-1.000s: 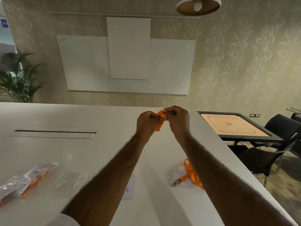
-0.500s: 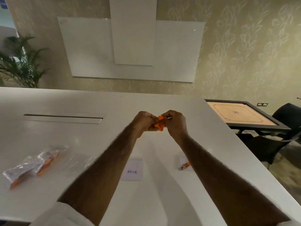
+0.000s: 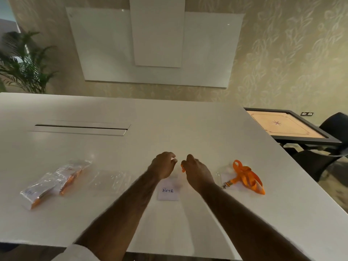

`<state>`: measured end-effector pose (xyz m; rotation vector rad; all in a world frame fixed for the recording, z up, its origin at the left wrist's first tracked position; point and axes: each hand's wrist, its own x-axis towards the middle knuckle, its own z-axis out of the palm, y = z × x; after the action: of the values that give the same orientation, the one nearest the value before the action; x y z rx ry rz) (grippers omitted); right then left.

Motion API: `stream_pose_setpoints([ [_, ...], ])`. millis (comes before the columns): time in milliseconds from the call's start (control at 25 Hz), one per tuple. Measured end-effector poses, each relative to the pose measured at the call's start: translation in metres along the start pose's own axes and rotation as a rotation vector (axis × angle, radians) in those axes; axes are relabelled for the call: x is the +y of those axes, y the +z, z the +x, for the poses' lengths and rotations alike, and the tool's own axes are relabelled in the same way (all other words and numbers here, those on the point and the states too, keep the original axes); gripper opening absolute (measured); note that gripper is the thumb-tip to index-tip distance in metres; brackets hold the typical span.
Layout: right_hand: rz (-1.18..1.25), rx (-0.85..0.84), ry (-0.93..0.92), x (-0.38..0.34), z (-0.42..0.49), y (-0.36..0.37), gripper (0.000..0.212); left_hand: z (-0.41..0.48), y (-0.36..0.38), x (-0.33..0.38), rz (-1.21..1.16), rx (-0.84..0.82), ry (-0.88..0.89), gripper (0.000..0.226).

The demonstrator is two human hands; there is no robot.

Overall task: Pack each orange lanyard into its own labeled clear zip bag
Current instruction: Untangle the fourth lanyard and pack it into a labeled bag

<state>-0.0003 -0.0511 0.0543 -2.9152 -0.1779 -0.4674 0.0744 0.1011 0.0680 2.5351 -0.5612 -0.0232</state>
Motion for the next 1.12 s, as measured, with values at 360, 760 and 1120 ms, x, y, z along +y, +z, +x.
stream_pose_setpoints([
  [360, -0.224, -0.004, 0.039, -0.022, -0.033, 0.028, 0.031, -0.026, 0.021, -0.06, 0.21, -0.029, 0.027, 0.055],
  [760, 0.32, 0.162, 0.412, -0.026, -0.017, 0.016, 0.025, -0.062, -0.032, -0.142, 0.136, 0.119, 0.008, 0.048],
  [1120, 0.2, -0.261, 0.155, -0.143, 0.041, 0.053, 0.055, -0.097, -0.056, -0.202, 0.231, 0.049, -0.165, 0.055],
])
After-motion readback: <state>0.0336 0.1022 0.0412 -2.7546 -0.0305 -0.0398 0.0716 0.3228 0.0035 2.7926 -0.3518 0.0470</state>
